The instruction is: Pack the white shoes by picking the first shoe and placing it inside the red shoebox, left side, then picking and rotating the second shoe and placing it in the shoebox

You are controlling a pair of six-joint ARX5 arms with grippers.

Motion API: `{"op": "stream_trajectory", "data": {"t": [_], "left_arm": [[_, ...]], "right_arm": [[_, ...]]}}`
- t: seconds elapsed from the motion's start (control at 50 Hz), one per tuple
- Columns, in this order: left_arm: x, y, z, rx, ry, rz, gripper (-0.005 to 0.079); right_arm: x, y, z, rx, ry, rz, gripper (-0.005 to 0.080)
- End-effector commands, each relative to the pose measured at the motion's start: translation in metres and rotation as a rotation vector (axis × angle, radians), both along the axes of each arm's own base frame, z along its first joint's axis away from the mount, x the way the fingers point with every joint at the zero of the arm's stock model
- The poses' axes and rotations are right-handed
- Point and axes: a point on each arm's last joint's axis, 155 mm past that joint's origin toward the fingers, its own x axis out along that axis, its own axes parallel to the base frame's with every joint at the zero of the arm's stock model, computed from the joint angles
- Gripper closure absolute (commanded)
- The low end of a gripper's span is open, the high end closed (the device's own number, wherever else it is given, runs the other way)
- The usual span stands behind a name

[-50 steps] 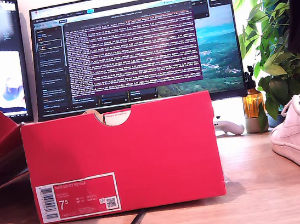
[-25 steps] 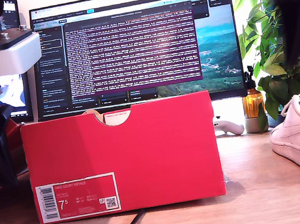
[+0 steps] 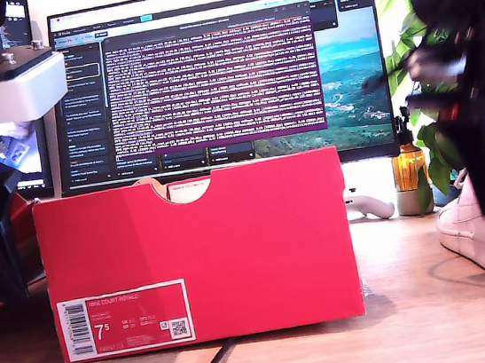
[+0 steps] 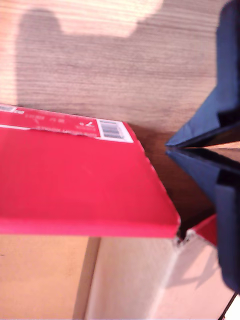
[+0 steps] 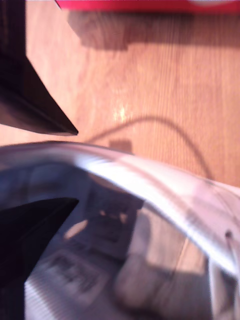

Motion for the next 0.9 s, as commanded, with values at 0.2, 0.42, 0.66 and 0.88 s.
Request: {"op": "stream_trajectory", "data": {"t": [0.2, 0.42, 0.66, 0.88], "left_arm": [[0.003, -0.003, 0.004, -0.009, -0.011, -0.001, 0.0759], [0.003, -0.003, 0.004, -0.009, -0.011, -0.001, 0.0759], [0.002, -0.002, 0.003, -0.008, -0.01, -0.001, 0.0759], [0.001, -0.001, 0.002, -0.003, -0.004, -0.001, 0.0759]], "right_arm": [[0.012, 0.007, -0.01, 0.011, -0.004, 0.013, 0.0765], [0.03, 0.029, 0.04, 0.081, -0.077, 0.025, 0.0765], [0.046, 0.093, 0.116, 0.276, -0.192, 0.076, 0.0765], [0.045, 0.16, 0.168, 0.47, -0.277, 0.14, 0.0765]]}}
